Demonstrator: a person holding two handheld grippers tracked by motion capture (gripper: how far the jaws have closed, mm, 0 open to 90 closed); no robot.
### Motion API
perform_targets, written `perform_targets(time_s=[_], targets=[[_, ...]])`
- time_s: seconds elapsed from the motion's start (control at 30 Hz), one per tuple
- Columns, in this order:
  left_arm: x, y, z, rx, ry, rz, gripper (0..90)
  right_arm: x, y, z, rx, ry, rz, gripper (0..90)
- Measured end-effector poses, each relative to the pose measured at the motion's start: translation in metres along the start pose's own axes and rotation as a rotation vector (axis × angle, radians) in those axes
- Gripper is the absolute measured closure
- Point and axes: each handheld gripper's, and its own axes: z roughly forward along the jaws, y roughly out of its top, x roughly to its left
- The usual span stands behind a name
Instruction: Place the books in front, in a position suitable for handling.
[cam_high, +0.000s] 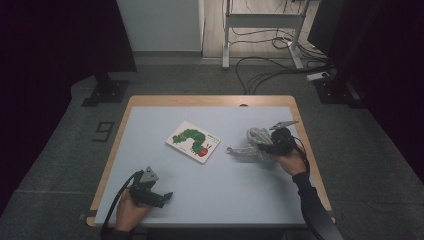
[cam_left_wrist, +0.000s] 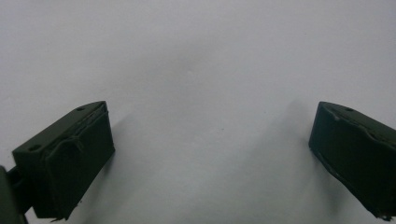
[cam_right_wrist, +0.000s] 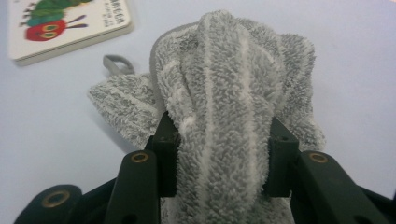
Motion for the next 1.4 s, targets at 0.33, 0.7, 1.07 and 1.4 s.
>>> perform_targets(time_s=[0.33, 0.7, 1.07, 1.4], targets=[[0.000, 0.000, 0.000, 0.000, 0.000, 0.000, 0.0, 0.018, -0.016, -0.040, -0.028, 0.024, -0.034, 56.9], [0.000, 0.000, 0.000, 0.001, -0.001, 0.000, 0.0, 0.034, -0.043, -0.066, -0.036, 0.031, -0.055, 56.8], [0.000, 0.000, 0.000, 0.002, -0.001, -0.001, 0.0, 0.035, -0.081, -0.075, -0.021, -0.001, -0.042, 56.6], [0.000, 0.000, 0.000, 0.003, -0.002, -0.001, 0.0, 0.032, -0.110, -0.056, 0.013, -0.018, -0.024, 54.5]])
